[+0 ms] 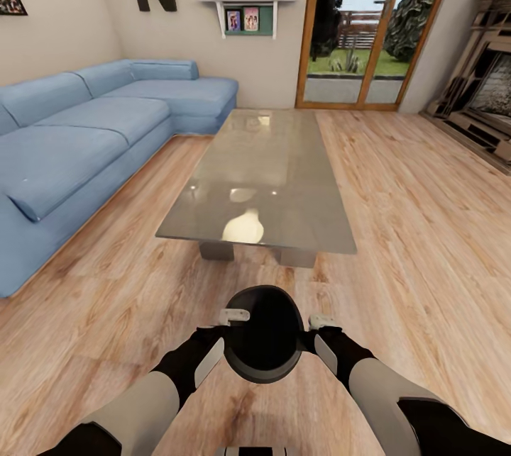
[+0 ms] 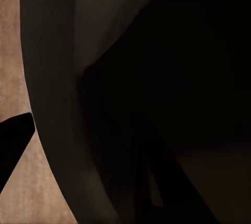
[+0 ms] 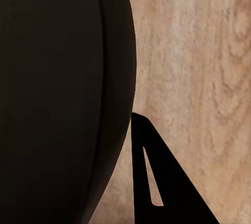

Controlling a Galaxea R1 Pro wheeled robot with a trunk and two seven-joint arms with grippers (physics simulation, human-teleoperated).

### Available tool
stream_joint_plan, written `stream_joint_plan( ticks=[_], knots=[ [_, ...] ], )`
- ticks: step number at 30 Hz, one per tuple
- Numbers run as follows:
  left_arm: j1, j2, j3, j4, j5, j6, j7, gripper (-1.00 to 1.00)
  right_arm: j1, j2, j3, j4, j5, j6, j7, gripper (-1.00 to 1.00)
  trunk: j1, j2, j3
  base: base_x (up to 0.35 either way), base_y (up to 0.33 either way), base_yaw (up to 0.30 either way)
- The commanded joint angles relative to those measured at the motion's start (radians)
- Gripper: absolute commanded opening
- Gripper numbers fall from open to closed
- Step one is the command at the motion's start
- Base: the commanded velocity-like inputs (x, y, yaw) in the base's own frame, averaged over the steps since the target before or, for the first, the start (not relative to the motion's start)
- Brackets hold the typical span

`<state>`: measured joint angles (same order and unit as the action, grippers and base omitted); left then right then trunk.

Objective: Place each of the two pumpkins and all three candles from the living room inside a cabinet in the living room (use any cabinet), then make sure every cabinet is closed, and position the cauldron so it is next to a table in the living room.

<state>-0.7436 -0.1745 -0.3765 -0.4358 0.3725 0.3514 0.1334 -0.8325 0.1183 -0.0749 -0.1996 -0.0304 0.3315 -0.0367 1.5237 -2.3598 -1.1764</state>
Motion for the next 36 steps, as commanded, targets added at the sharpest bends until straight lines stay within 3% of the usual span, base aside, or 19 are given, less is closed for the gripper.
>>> stream_joint_plan(
  ticks=[1, 36],
  knots=[
    [0.000, 0.000, -0.005, -0.001, 0.014, 0.003, 0.006, -1.00, -0.001, 0.001, -0.015, -0.004, -0.025, 0.004, -0.002, -1.00, 0.000, 0.000, -0.001, 0.000, 0.000, 0.004],
    [0.000, 0.000, -0.005, -0.001, 0.014, 0.003, 0.006, -1.00, -0.001, 0.001, -0.016, -0.004, -0.025, 0.004, -0.003, -1.00, 0.000, 0.000, -0.039, 0.000, 0.000, -0.028]
  ],
)
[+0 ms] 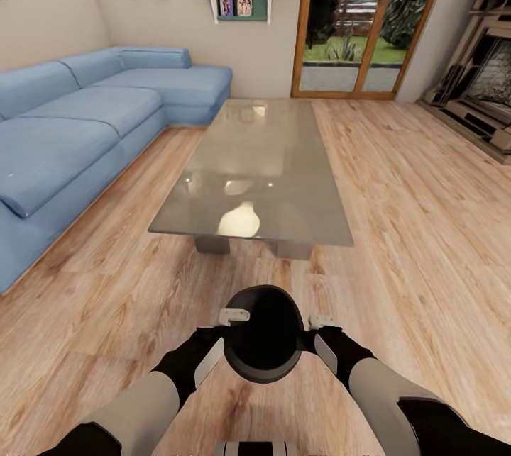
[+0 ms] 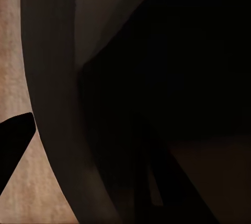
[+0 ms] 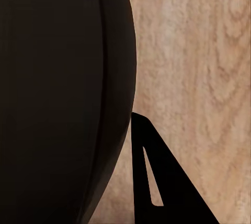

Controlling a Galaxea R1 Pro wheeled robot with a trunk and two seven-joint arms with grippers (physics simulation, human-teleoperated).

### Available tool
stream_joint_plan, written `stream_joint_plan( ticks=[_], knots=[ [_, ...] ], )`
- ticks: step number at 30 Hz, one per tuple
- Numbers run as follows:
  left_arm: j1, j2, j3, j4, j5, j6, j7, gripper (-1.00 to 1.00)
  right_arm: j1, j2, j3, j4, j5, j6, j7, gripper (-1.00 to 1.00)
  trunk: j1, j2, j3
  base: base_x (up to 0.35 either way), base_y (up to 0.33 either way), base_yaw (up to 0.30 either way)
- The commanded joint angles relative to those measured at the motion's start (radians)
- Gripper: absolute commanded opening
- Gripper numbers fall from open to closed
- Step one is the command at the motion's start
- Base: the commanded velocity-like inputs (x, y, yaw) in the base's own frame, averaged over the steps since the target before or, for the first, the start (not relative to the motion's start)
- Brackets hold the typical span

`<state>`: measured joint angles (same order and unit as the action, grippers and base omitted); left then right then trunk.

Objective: Place each of the two pumpkins and all three candles from the living room inside a cabinet in the living room (use any cabinet), then make sure every cabinet is closed, and position the cauldron so it is next to a table in the living room.

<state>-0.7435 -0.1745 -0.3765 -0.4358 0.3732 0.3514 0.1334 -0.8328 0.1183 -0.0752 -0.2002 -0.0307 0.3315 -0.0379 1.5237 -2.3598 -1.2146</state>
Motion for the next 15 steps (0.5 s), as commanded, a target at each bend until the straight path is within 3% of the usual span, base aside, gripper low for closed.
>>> stream_joint_plan(
  ticks=[1, 15],
  knots=[
    [0.000, 0.000, -0.005, -0.001, 0.013, 0.003, 0.006, -1.00, 0.000, 0.001, -0.015, -0.004, -0.025, 0.004, -0.002, -1.00, 0.000, 0.000, -0.002, 0.000, 0.000, 0.000],
    [0.000, 0.000, -0.005, -0.001, 0.013, 0.001, 0.006, -1.00, 0.000, 0.002, -0.015, -0.004, -0.025, 0.004, 0.000, -1.00, 0.000, 0.000, -0.013, 0.000, 0.000, 0.000]
  ],
)
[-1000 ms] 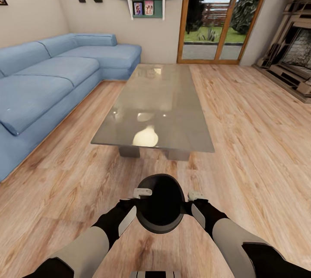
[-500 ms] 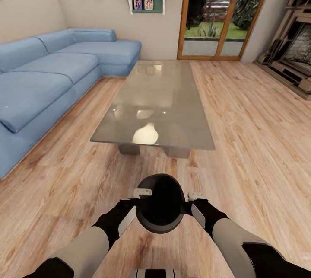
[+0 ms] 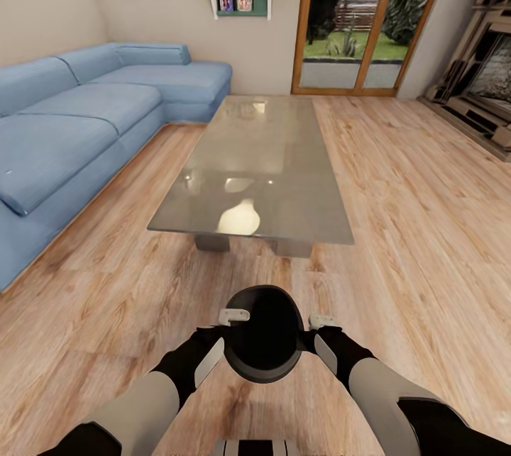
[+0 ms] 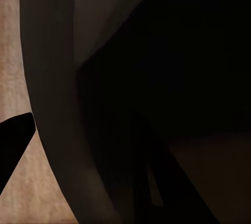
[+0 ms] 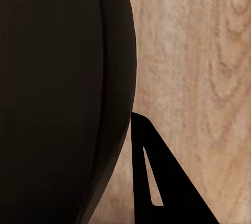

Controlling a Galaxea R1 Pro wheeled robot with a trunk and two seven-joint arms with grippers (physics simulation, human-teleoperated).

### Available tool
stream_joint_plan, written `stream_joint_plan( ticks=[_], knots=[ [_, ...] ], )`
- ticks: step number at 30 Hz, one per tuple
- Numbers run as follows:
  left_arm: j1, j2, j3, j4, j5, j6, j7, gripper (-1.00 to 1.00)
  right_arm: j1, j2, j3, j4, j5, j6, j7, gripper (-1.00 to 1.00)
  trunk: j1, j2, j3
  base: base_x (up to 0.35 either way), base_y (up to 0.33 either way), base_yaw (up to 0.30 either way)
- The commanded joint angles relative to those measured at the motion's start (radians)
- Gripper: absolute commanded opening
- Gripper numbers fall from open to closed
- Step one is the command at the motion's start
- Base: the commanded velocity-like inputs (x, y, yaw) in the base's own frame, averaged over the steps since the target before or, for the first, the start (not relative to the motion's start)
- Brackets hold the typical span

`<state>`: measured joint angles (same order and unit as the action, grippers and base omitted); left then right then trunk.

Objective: Place each of the two pumpkins and all three candles from the living room inside a cabinet in the living room (use any cabinet), then make sure every cabinet is closed, and position the cauldron so it is next to a table in the living room.

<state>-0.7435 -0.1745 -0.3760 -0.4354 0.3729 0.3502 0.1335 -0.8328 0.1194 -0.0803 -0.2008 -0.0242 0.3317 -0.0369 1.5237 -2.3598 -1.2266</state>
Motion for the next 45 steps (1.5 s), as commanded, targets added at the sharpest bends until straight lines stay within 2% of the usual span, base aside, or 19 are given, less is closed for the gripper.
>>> stream_joint_plan(
  ticks=[1, 18, 32, 45],
  knots=[
    [-0.001, 0.000, -0.006, -0.002, 0.014, 0.003, 0.006, -1.00, 0.000, 0.002, -0.010, -0.003, -0.031, 0.004, -0.001, -1.00, 0.000, 0.000, -0.002, 0.000, 0.000, 0.000],
    [-0.001, 0.000, -0.006, -0.002, 0.014, 0.003, 0.006, -1.00, -0.001, 0.001, -0.010, -0.003, -0.031, 0.004, -0.001, -1.00, 0.000, 0.000, -0.029, 0.000, 0.000, 0.000],
    [-0.001, 0.000, -0.007, -0.002, 0.014, 0.003, 0.006, -1.00, -0.001, 0.000, -0.010, -0.003, -0.031, 0.004, -0.002, -1.00, 0.000, 0.000, -0.035, 0.000, 0.000, 0.000],
    [-0.001, 0.000, -0.006, -0.002, 0.014, 0.003, 0.006, -1.00, 0.000, 0.000, -0.010, -0.003, -0.031, 0.004, -0.001, -1.00, 0.000, 0.000, -0.039, 0.198, 0.000, 0.000]
  ],
)
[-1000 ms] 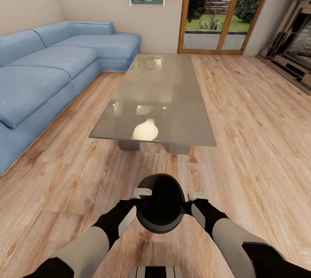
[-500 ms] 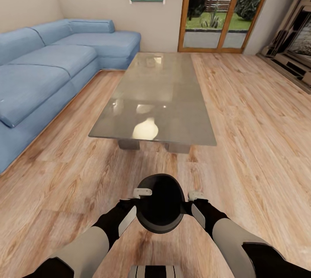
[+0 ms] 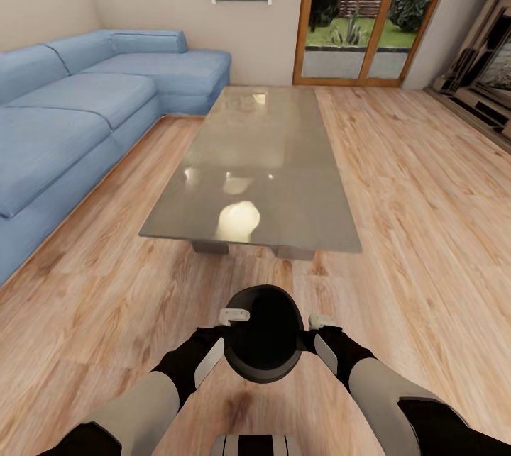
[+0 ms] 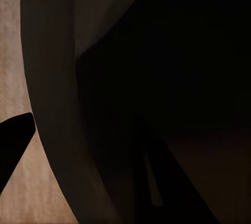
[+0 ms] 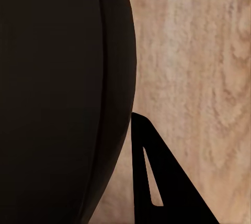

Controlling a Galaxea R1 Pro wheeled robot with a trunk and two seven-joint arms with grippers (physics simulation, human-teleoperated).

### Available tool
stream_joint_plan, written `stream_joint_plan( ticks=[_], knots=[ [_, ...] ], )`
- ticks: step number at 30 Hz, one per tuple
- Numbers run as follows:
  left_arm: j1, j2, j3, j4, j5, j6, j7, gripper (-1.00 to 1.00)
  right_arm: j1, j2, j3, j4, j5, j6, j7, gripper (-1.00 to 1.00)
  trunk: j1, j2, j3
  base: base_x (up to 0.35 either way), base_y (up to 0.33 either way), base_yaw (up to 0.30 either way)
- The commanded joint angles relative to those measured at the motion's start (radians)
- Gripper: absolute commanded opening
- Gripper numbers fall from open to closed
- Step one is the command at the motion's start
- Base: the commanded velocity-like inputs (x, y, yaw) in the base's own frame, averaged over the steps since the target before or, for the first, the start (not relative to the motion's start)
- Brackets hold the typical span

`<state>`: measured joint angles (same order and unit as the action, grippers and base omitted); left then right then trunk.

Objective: Place each of the two pumpkins and all three candles from the living room inside a cabinet in the living room (use any cabinet), then make sure every cabinet is closed, and position the cauldron so it is next to a table in the living room.

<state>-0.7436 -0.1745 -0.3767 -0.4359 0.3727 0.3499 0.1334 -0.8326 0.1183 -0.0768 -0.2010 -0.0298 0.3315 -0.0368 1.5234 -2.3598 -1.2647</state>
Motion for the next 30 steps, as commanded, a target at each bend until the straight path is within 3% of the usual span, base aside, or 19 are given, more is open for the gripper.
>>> stream_joint_plan(
  ticks=[1, 14, 30],
  knots=[
    [0.000, 0.000, -0.005, -0.001, 0.014, 0.003, 0.006, -1.00, 0.000, 0.001, -0.014, -0.003, -0.025, 0.004, -0.002, -1.00, 0.000, 0.000, -0.001, 0.120, 0.000, 0.000],
    [0.000, 0.000, -0.005, -0.001, 0.014, 0.003, 0.006, -1.00, -0.001, 0.001, -0.014, -0.003, -0.025, 0.004, -0.002, -1.00, 0.000, 0.000, -0.002, 0.017, 0.000, 0.000],
    [0.000, 0.000, -0.005, -0.001, 0.014, 0.003, 0.006, -1.00, 0.000, 0.001, -0.014, -0.003, -0.025, 0.004, -0.002, -1.00, 0.000, 0.000, -0.022, 0.000, 0.000, 0.000]
  ],
)
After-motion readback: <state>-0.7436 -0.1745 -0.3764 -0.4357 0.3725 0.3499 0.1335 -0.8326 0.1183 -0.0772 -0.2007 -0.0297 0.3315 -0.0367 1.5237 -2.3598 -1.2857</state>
